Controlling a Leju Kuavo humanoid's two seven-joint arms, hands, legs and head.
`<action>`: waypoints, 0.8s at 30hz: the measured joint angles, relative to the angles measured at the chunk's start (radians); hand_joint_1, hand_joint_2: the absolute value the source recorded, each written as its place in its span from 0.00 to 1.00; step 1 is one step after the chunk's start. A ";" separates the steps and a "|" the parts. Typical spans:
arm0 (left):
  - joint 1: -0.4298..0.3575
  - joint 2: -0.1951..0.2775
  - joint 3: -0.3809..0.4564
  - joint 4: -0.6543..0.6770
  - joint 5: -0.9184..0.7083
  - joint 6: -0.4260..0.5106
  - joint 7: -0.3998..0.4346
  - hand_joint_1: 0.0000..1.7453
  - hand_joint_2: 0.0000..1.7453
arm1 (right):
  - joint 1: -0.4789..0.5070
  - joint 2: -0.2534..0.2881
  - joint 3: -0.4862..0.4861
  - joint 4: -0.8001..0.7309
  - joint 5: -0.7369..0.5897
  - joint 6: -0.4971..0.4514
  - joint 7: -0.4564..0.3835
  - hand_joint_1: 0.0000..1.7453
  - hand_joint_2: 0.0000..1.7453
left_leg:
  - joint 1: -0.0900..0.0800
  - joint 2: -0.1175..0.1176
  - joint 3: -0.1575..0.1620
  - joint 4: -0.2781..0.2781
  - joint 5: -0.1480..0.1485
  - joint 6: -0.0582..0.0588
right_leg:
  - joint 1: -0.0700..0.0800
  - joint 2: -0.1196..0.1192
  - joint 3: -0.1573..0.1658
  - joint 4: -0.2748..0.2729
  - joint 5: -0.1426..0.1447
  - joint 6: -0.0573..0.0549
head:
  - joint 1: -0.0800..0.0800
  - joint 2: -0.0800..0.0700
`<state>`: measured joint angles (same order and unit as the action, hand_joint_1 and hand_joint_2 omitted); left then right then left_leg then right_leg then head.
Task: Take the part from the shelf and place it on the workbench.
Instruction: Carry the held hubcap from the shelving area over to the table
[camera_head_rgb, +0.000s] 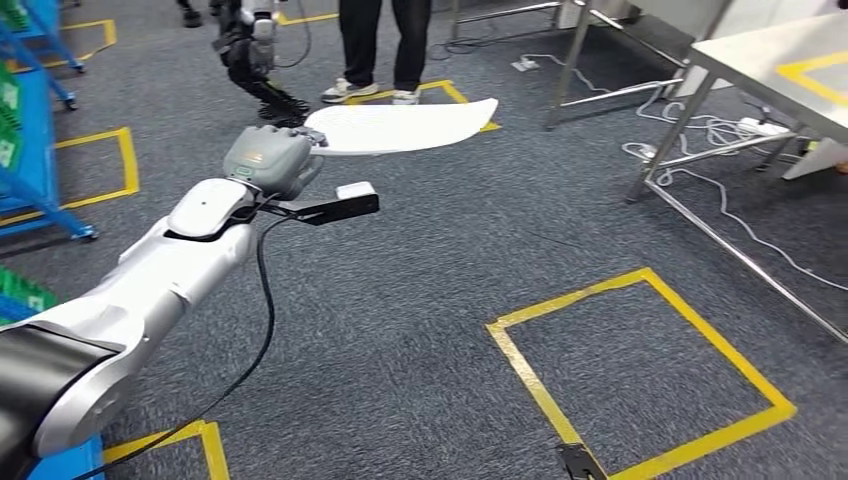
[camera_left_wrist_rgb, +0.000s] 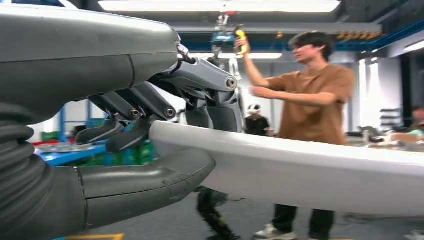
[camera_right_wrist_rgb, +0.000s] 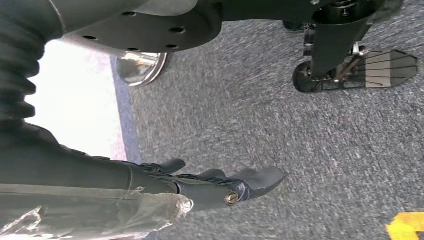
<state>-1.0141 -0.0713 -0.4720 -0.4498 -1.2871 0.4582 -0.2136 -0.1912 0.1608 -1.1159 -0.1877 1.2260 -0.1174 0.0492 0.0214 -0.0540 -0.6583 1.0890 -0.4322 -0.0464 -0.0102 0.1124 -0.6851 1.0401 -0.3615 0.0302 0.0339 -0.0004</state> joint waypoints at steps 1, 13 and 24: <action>-0.002 0.000 0.000 0.000 0.000 0.000 0.000 1.00 1.00 | 0.000 0.000 0.000 0.000 0.000 0.000 0.000 0.00 1.00 | 0.003 -0.017 0.017 -0.034 0.007 0.001 | -0.001 0.011 -0.004 0.002 0.001 0.007 | -0.001 0.000; -0.012 -0.008 -0.010 0.000 0.000 -0.001 0.000 1.00 1.00 | 0.001 0.002 0.000 0.000 0.002 0.001 -0.002 0.00 1.00 | -0.013 0.101 0.037 -0.058 0.001 0.044 | 0.002 -0.117 -0.096 0.183 -0.059 0.034 | 0.013 0.000; -0.016 -0.001 -0.021 0.001 0.004 -0.002 0.000 1.00 1.00 | -0.006 0.003 0.000 0.000 0.006 0.000 -0.002 0.00 1.00 | -0.013 0.066 -0.038 0.109 -0.102 0.001 | 0.015 -0.090 0.006 -0.010 0.001 -0.023 | 0.002 0.000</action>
<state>-1.0303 -0.0728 -0.4928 -0.4488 -1.2828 0.4561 -0.2132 -0.1971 0.1641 -1.1162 -0.1881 1.2315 -0.1173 0.0469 0.0081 0.0123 -0.6966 1.1985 -0.5343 -0.0450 0.0047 0.0224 -0.6789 1.0303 -0.3609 0.0071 0.0363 -0.0004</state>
